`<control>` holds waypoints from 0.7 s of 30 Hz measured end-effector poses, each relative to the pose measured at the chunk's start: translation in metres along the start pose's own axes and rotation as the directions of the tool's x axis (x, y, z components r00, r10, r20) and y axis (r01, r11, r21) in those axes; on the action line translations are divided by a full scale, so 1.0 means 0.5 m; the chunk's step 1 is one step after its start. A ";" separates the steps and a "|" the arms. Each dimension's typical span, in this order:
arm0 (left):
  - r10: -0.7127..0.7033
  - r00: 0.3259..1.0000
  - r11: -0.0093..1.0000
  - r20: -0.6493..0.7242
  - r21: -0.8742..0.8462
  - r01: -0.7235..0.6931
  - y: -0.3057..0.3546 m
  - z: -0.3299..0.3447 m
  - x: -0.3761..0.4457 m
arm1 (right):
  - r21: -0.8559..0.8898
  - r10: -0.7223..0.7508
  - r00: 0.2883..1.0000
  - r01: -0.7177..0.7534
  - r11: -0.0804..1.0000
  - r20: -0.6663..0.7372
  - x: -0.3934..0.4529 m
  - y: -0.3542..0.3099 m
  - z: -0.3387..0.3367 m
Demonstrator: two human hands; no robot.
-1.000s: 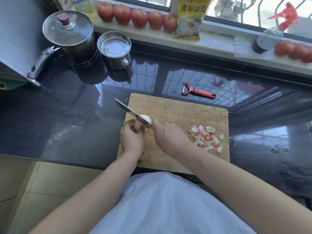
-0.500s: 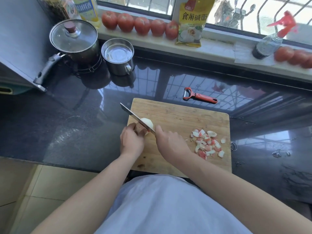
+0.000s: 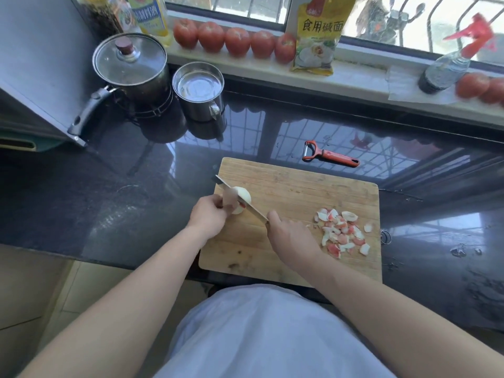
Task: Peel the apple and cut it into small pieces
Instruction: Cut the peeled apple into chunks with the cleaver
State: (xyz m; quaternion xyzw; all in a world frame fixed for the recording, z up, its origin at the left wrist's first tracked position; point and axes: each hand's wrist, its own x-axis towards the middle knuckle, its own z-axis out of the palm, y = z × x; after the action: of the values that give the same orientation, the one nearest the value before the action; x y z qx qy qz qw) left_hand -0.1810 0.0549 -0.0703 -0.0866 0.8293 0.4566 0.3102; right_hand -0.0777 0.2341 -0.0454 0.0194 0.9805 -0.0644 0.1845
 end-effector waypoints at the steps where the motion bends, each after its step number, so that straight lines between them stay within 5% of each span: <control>1: -0.007 1.000 1.000 0.020 0.002 0.007 0.001 -0.005 0.004 | 0.010 -0.006 1.000 0.006 1.000 -0.005 0.002 -0.001 -0.008; 4: -0.021 1.000 1.000 0.010 -0.019 0.021 0.002 0.006 0.001 | 0.036 -0.034 0.999 0.034 0.999 -0.018 0.007 -0.011 -0.041; 8: 0.000 0.986 1.000 -0.169 -0.006 -0.001 0.008 0.045 -0.031 | 0.058 -0.012 0.998 0.009 0.998 0.060 0.002 -0.036 -0.102; 13: 0.041 0.995 0.991 -0.092 0.131 -0.029 0.007 0.112 -0.079 | 0.009 0.038 0.987 -0.039 0.999 0.154 -0.063 -0.008 -0.129; 17: 0.123 0.979 0.976 -0.163 0.201 -0.090 0.005 0.137 -0.085 | -0.012 0.060 0.982 -0.058 0.998 0.181 -0.066 0.010 -0.145; 21: 0.141 0.967 0.986 -0.212 0.119 -0.118 -0.002 0.135 -0.071 | 0.011 -0.016 0.994 0.015 1.000 0.109 -0.040 -0.025 -0.137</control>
State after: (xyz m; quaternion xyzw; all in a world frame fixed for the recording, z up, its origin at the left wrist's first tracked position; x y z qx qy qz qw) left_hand -0.1231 0.1039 -0.0763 -0.0656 0.8854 0.4191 0.1902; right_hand -0.0844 0.2304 0.0269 0.0094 0.9688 -0.0717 0.2370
